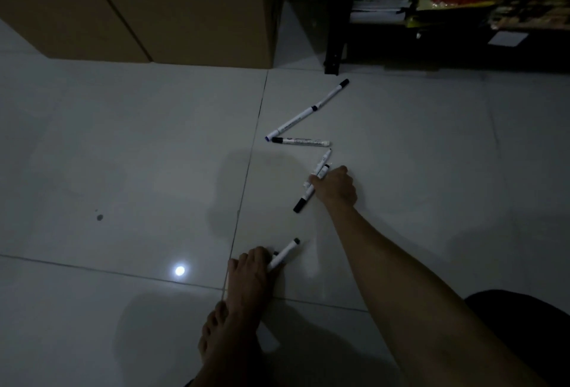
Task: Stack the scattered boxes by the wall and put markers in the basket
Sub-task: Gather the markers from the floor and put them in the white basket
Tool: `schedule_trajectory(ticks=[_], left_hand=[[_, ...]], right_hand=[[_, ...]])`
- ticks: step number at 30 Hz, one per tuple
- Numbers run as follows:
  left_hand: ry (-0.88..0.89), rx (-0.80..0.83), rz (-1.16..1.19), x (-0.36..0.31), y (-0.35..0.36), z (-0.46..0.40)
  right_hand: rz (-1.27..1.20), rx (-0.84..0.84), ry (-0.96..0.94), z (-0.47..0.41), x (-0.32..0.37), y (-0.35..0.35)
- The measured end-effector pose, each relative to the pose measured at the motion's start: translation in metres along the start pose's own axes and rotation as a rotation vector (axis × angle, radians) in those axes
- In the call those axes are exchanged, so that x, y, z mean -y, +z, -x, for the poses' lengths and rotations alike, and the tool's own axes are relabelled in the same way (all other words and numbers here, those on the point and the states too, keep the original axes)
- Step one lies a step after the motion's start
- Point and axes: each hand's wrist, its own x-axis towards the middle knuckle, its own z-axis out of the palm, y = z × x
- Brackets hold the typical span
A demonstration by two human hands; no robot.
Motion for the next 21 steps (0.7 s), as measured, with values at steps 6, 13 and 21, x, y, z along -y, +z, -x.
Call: schedule_trajectory(ticks=[6, 13, 21], left_hand=[[-0.130, 0.052, 0.161, -0.007, -0.010, -0.016], [-0.278, -0.067, 0.423, -0.033, -0.037, -0.046], [-0.171, -0.058, 0.481, -0.040, -0.080, -0.109]], right_hand=[[0.035, -0.042, -0.049, 0.001, 0.009, 0.006], [-0.021, 0.004, -0.001, -0.001, 0.017, 0.008], [0.097, -0.005, -0.003, -0.003, 0.020, 0.014]])
